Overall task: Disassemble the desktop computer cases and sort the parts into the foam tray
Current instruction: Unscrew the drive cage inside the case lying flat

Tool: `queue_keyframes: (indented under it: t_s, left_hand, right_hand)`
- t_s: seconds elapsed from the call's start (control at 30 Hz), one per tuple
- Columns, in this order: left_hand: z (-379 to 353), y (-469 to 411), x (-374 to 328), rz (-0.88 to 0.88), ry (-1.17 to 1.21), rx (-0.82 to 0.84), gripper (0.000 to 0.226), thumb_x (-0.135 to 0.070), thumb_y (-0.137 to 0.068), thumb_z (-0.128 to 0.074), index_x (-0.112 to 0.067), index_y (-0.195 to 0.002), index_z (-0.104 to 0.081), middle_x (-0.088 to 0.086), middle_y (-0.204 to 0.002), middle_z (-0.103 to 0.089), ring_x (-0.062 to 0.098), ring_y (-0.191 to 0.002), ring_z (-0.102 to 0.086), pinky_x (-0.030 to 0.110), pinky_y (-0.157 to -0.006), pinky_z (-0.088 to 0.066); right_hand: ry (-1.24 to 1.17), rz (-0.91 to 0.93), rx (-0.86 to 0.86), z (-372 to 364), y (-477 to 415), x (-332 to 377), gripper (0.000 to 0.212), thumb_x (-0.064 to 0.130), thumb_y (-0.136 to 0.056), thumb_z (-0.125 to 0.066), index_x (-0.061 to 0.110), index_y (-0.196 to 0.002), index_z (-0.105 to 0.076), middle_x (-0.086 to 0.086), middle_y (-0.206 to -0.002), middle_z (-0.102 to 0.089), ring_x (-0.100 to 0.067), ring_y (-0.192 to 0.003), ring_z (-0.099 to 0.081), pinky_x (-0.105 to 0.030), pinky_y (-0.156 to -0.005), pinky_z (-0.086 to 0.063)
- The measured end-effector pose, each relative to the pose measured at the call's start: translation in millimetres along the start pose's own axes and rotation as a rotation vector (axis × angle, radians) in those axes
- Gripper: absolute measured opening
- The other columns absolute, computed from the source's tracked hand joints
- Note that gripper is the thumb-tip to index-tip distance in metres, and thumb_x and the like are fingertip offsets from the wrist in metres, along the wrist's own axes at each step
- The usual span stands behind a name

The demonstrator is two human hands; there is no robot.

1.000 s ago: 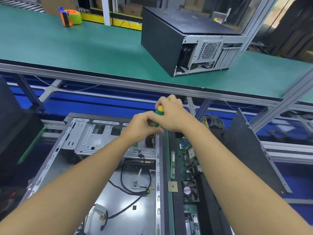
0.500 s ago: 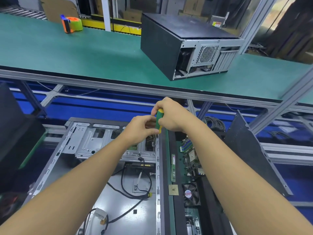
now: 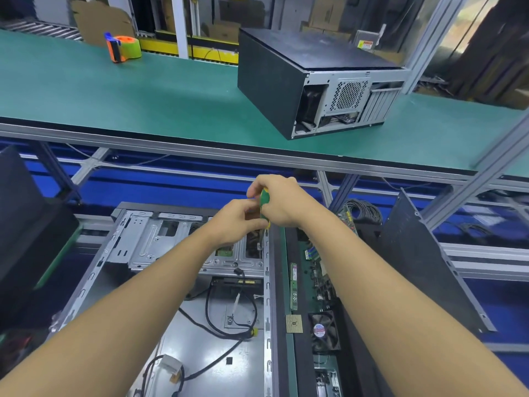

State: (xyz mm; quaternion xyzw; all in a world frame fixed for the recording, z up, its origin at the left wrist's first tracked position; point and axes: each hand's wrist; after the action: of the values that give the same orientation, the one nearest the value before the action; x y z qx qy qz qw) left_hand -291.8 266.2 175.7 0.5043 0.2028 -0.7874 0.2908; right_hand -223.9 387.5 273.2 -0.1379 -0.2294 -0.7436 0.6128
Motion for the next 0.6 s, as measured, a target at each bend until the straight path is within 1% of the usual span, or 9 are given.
queue_keyframes:
  t_s: [0.07, 0.13, 0.2, 0.23, 0.3, 0.4, 0.47, 0.53, 0.6]
  left_hand:
    - [-1.0, -0.3, 0.1, 0.008, -0.035, -0.031, 0.023, -0.009, -0.085, -0.077, -0.029, -0.087, -0.066, -0.013, -0.087, -0.074, 0.006, -0.089, -0.069, 0.037, -0.092, -0.056]
    - [-5.2, -2.4, -3.1, 0.045, -0.077, -0.091, 0.026, -0.016, -0.074, -0.086, -0.019, -0.085, -0.063, 0.0, -0.084, -0.072, 0.022, -0.083, -0.068, 0.048, -0.083, -0.057]
    - [-11.0, -4.8, -6.2, 0.062, -0.092, -0.117, 0.04, -0.022, -0.069, -0.089, -0.012, -0.09, -0.057, 0.009, -0.086, -0.07, 0.032, -0.083, -0.065, 0.05, -0.077, -0.057]
    - [-14.0, -5.9, -7.5, 0.056, -0.11, -0.124, 0.042, -0.025, -0.069, -0.089, -0.012, -0.092, -0.056, 0.01, -0.086, -0.069, 0.032, -0.082, -0.065, 0.049, -0.075, -0.056]
    - [-17.9, -7.7, -7.4, 0.047, -0.164, -0.112, 0.041, -0.032, -0.071, -0.086, -0.016, -0.093, -0.057, 0.008, -0.087, -0.068, 0.029, -0.083, -0.064, 0.046, -0.074, -0.054]
    - [-13.4, -5.8, -0.6, 0.027, -0.093, -0.015, 0.025, -0.035, -0.081, -0.08, -0.029, -0.094, -0.059, -0.012, -0.09, -0.07, 0.01, -0.084, -0.066, 0.034, -0.072, -0.053]
    - [-7.9, -1.1, 3.7, -0.009, -0.052, 0.025, 0.014, -0.026, -0.092, -0.07, -0.036, -0.093, -0.06, -0.024, -0.088, -0.07, -0.005, -0.082, -0.064, 0.022, -0.074, -0.048]
    - [-5.6, 2.5, 5.1, -0.023, -0.054, 0.027, 0.023, -0.016, -0.095, -0.067, -0.038, -0.093, -0.061, -0.025, -0.085, -0.07, -0.005, -0.081, -0.064, 0.017, -0.074, -0.048]
    - [-5.6, 2.5, 5.1, -0.027, -0.079, -0.031, 0.026, -0.016, -0.089, -0.073, -0.037, -0.083, -0.06, -0.024, -0.076, -0.068, -0.003, -0.072, -0.061, 0.015, -0.068, -0.045]
  right_hand:
    - [-0.021, -0.02, 0.03, -1.1, 0.7, -2.6, 0.037, 0.003, -0.088, -0.057, 0.026, -0.117, -0.057, 0.001, -0.121, -0.047, -0.023, -0.117, -0.035, -0.035, -0.077, -0.041]
    - [0.022, -0.076, -0.004, -3.8, 2.1, -3.9, 0.03, 0.029, -0.09, -0.065, 0.024, -0.116, -0.052, -0.002, -0.117, -0.04, -0.024, -0.114, -0.036, -0.037, -0.075, -0.039]
    - [0.111, -0.173, -0.109, -7.1, 1.8, -4.5, 0.045, 0.055, -0.09, -0.059, 0.017, -0.11, -0.045, -0.004, -0.107, -0.04, -0.029, -0.103, -0.042, -0.039, -0.069, -0.037]
    - [0.146, -0.214, -0.165, -8.9, 0.8, -3.8, 0.049, 0.06, -0.093, -0.054, 0.014, -0.107, -0.042, -0.004, -0.099, -0.042, -0.03, -0.094, -0.045, -0.038, -0.064, -0.036]
    - [0.18, -0.221, -0.214, -12.8, -1.3, -3.4, 0.038, 0.049, -0.099, -0.049, 0.012, -0.1, -0.04, -0.006, -0.091, -0.049, -0.031, -0.083, -0.048, -0.036, -0.056, -0.032]
    - [0.124, -0.103, -0.17, -12.0, -2.6, -4.5, 0.013, 0.022, -0.098, -0.054, 0.013, -0.108, -0.052, -0.006, -0.111, -0.049, -0.029, -0.092, -0.052, -0.037, -0.068, -0.042]
    - [0.029, -0.052, -0.067, -6.6, -1.3, -4.4, 0.026, 0.01, -0.094, -0.055, 0.02, -0.118, -0.055, -0.001, -0.116, -0.045, -0.026, -0.103, -0.051, -0.037, -0.078, -0.048]
    - [-0.071, -0.043, 0.024, -2.7, 0.4, -3.0, 0.042, -0.001, -0.089, -0.05, 0.024, -0.124, -0.055, 0.001, -0.119, -0.049, -0.022, -0.107, -0.049, -0.034, -0.077, -0.048]
    - [-0.074, -0.042, 0.042, -3.1, 1.0, -4.0, 0.043, 0.001, -0.089, -0.051, 0.025, -0.125, -0.054, -0.001, -0.123, -0.044, -0.023, -0.111, -0.046, -0.034, -0.077, -0.045]
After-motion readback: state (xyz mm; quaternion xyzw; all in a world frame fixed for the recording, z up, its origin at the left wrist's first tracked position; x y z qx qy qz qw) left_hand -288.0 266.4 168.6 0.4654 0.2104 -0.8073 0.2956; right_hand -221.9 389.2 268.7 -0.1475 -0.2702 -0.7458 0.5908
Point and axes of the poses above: each hand's wrist, its own y-axis away from the middle knuckle, its own z-axis out of the back of the hand, x = y × z
